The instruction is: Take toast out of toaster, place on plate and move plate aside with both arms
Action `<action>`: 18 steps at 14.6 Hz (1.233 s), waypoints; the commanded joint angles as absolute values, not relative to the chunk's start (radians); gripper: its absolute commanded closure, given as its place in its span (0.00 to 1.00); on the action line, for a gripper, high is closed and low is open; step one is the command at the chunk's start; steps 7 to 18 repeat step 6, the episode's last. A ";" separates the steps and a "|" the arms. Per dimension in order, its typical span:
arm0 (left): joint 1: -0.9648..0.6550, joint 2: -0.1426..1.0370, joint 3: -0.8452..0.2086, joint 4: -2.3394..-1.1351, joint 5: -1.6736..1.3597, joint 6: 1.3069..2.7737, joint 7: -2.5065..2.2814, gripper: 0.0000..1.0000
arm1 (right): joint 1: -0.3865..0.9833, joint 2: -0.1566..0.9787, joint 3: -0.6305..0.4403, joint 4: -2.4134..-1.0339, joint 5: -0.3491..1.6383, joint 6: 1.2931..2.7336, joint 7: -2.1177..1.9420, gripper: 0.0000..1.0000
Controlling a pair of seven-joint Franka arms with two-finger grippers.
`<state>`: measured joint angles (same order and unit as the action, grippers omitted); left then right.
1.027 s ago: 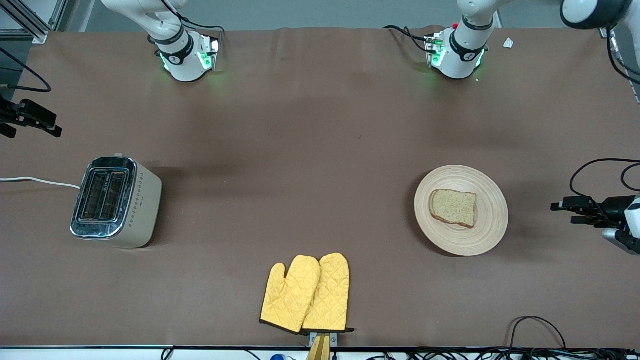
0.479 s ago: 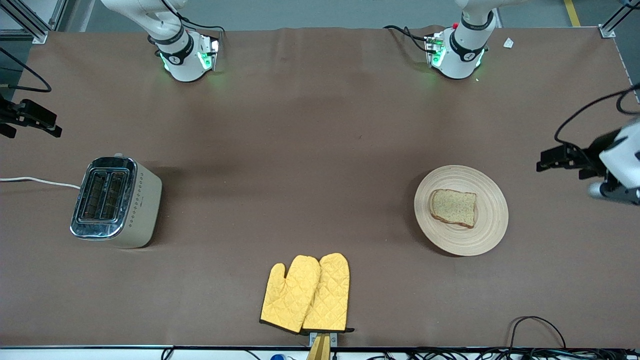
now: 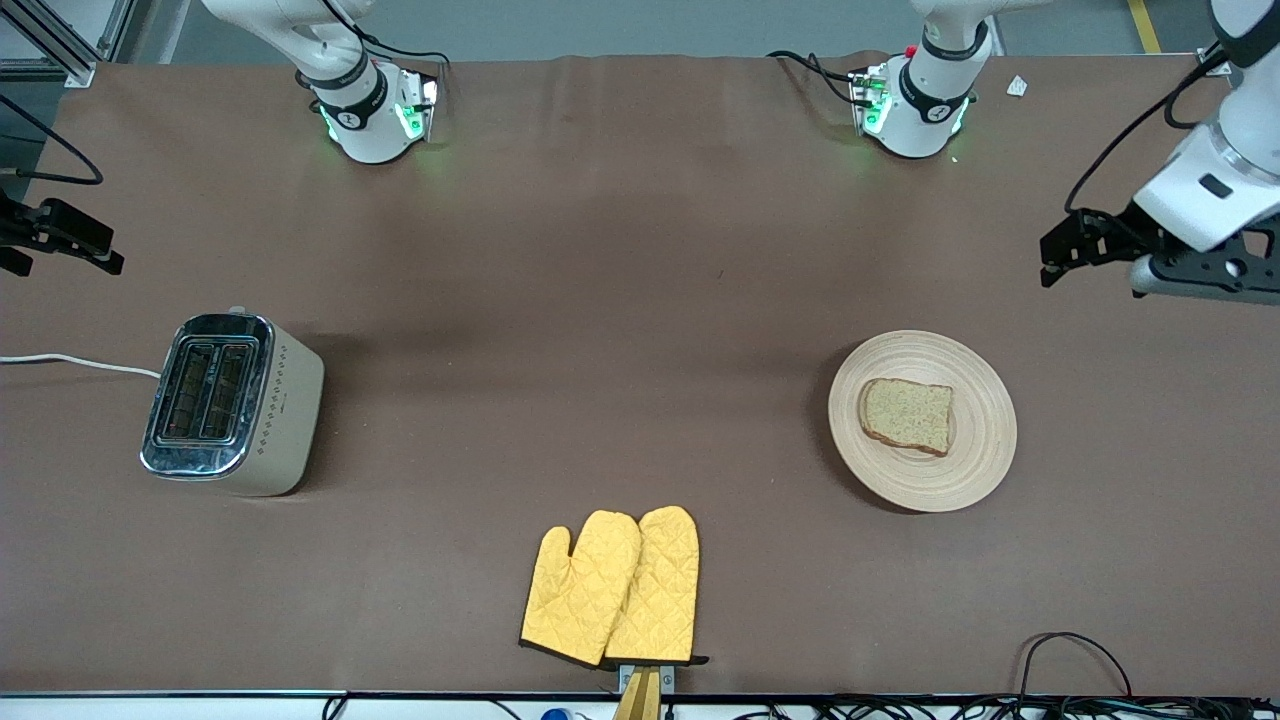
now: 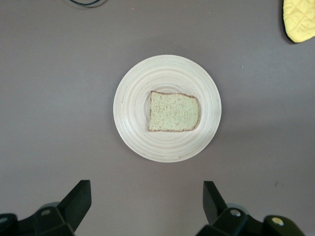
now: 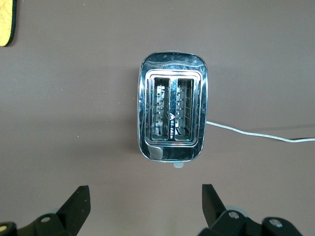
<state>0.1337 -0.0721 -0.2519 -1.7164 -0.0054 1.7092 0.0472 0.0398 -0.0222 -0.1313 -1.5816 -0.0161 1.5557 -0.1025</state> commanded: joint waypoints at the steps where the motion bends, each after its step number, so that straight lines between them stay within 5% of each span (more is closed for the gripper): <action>1: 0.149 -0.003 -0.261 -1.587 0.012 1.610 0.051 0.00 | 0.048 -0.048 -0.132 -1.601 -0.032 1.555 -0.083 0.00; 18: 0.143 0.021 -0.261 -1.548 0.032 1.575 0.037 0.00 | 0.049 -0.048 -0.132 -1.601 -0.032 1.555 -0.083 0.00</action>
